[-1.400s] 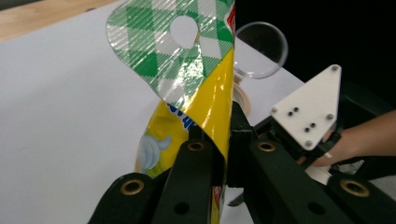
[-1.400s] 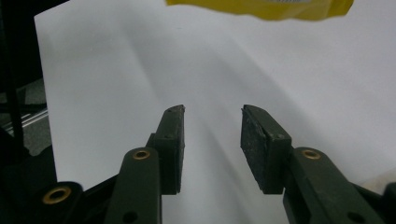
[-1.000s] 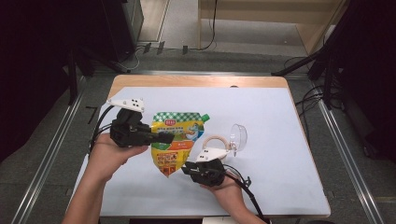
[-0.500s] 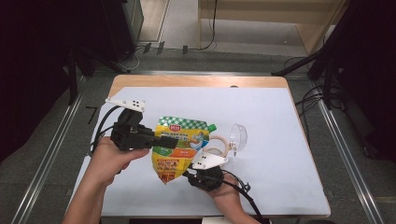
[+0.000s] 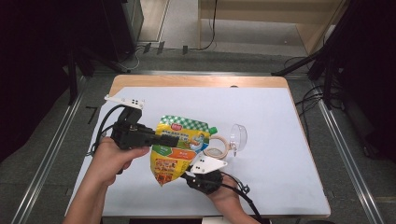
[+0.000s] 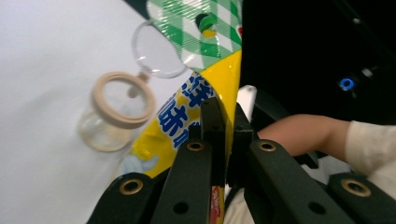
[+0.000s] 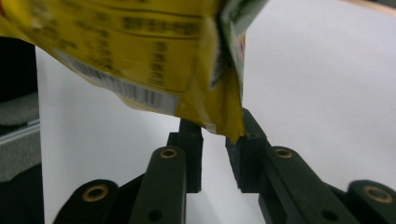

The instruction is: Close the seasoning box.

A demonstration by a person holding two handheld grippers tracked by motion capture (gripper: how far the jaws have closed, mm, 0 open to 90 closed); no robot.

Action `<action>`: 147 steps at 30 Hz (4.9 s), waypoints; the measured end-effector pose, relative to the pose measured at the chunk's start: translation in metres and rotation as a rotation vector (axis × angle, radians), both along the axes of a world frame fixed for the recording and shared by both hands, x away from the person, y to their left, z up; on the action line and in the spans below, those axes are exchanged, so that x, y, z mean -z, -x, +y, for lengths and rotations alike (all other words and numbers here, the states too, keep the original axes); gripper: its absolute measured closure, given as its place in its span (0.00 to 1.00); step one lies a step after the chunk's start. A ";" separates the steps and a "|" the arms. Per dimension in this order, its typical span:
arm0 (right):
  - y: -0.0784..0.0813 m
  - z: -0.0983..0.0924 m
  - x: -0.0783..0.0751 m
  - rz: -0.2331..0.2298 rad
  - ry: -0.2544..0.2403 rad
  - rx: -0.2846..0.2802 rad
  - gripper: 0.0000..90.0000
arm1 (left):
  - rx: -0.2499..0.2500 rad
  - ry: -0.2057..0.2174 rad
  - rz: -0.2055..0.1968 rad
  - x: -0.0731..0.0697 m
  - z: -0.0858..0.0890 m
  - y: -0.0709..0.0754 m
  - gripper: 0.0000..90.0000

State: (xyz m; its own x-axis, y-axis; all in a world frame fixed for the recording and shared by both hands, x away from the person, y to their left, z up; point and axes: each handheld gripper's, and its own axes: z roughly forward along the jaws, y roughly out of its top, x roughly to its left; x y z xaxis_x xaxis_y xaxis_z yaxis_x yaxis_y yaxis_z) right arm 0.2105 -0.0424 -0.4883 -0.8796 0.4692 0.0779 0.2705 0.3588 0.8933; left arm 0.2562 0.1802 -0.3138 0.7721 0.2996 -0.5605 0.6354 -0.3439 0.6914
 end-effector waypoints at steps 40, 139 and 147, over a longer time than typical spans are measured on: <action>0.037 0.018 -0.016 -0.058 0.058 -0.158 0.83 | -0.129 -0.145 -0.047 0.036 -0.039 -0.010 0.91; -0.006 0.037 -0.053 0.150 -0.032 -0.157 0.79 | -0.228 -0.286 0.043 0.017 -0.063 -0.056 0.87; -0.006 0.040 -0.055 0.141 -0.026 -0.156 0.79 | -0.232 -0.265 0.051 0.016 -0.058 -0.057 0.87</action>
